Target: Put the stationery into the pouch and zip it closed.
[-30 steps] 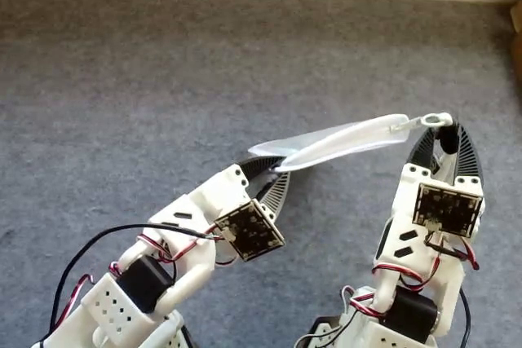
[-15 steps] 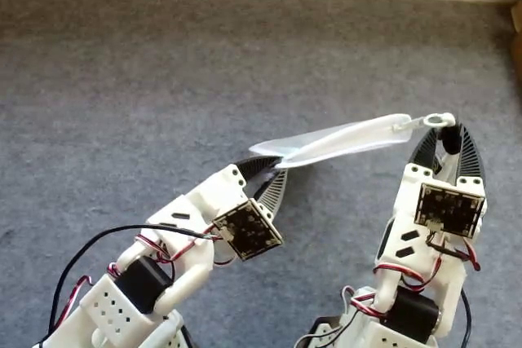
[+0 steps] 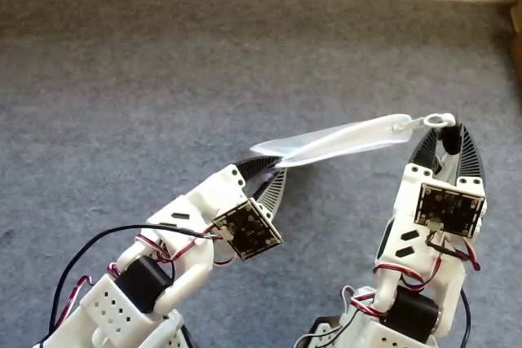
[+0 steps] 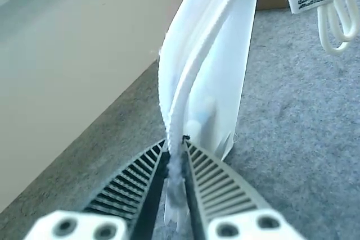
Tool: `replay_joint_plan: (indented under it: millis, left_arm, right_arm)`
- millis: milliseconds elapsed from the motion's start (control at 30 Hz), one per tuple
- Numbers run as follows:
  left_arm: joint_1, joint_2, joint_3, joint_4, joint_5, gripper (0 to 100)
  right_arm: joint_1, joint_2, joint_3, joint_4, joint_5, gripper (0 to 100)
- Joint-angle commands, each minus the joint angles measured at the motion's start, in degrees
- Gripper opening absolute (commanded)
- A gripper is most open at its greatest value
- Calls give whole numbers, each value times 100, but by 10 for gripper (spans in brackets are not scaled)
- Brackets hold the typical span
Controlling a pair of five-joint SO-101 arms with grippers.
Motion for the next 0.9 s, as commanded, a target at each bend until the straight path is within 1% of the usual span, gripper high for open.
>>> replay_joint_plan:
  millis: [0,333,400,500,567,733,867]
  left_arm:
    - [-356,-92,13,149,62,6]
    - [-312,-92,31,176,-9,9]
    - [-312,-92,22,167,-35,11]
    - [-312,-92,22,167,-35,14]
    - [-312,-92,22,176,-35,34]
    - [-312,-92,13,158,-18,46]
    - [-312,-101,-22,167,-9,46]
  right_arm:
    - [444,-40,-92,-259,-9,5]
    - [347,-92,163,-259,-44,14]
    - [189,-92,224,-259,-44,57]
    - [-66,-92,259,-251,-53,170]
    - [-215,-92,259,-207,-53,224]
    - [-655,-110,198,532,-53,232]
    - [-1051,-110,207,602,-53,232]
